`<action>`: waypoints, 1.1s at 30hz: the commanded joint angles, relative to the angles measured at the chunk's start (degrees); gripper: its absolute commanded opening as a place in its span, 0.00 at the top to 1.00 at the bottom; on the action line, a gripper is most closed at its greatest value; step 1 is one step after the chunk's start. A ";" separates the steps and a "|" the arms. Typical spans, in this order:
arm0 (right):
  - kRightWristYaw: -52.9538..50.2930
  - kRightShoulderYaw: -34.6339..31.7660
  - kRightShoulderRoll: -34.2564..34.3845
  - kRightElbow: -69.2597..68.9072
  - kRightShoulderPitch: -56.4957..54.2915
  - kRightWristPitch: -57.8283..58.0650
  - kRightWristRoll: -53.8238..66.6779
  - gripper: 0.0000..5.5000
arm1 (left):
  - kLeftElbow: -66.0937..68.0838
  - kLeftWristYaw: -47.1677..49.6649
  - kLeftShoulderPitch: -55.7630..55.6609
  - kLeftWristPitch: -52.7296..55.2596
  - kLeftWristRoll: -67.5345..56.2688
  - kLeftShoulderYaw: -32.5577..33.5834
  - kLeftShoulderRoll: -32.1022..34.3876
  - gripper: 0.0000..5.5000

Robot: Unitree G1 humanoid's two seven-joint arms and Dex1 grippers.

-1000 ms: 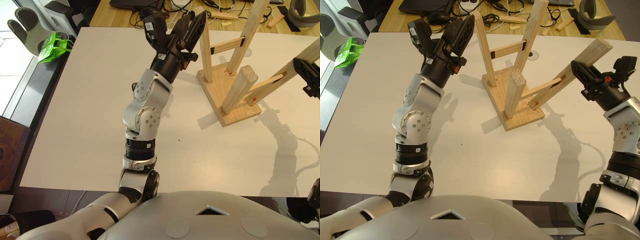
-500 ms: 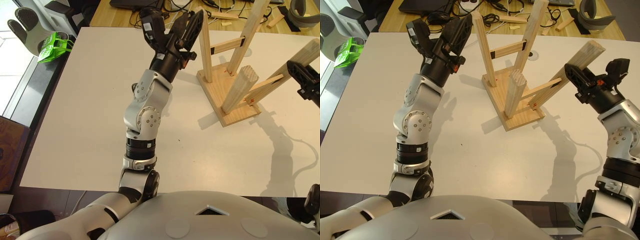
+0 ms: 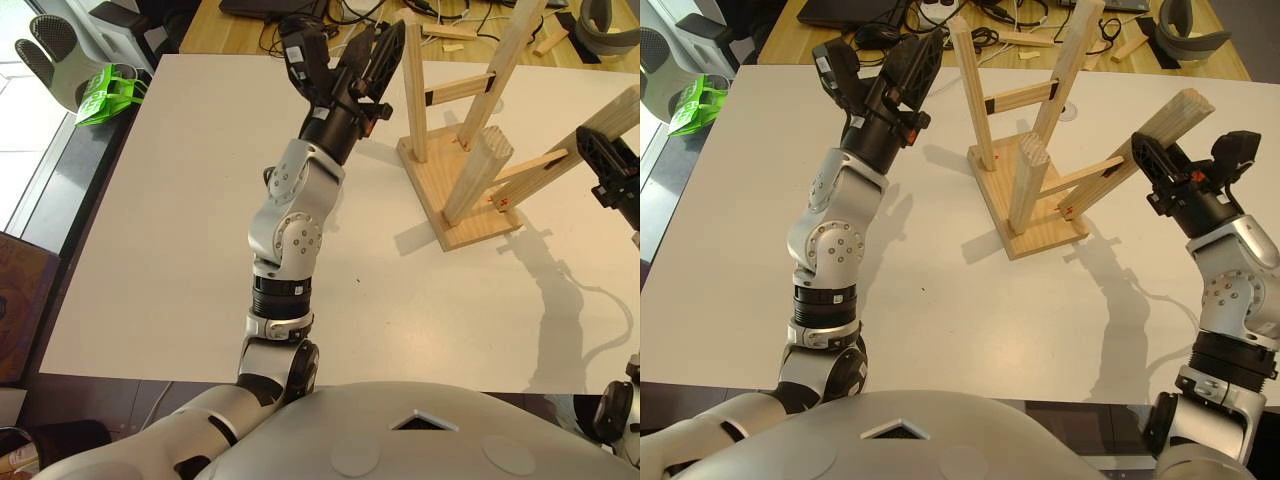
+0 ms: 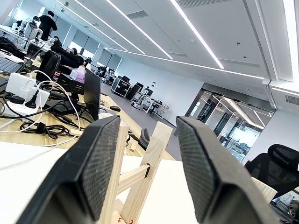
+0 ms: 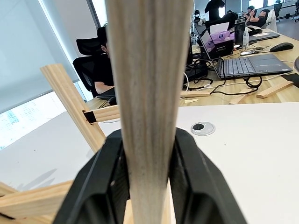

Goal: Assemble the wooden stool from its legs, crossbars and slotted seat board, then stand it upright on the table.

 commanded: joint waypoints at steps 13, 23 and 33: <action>-0.16 3.24 -3.25 4.58 1.50 4.06 -4.01 0.82 | 0.76 -0.19 -0.08 -0.30 0.42 -0.37 -1.09 0.59; -2.05 7.10 -3.06 3.78 4.34 1.37 -8.26 0.75 | 1.50 -0.76 -0.23 -0.49 0.48 -0.06 -0.83 0.59; -1.54 6.52 -2.53 4.49 3.39 -0.02 -8.67 0.62 | 1.65 -0.75 -0.29 -0.53 0.39 0.00 -0.91 0.59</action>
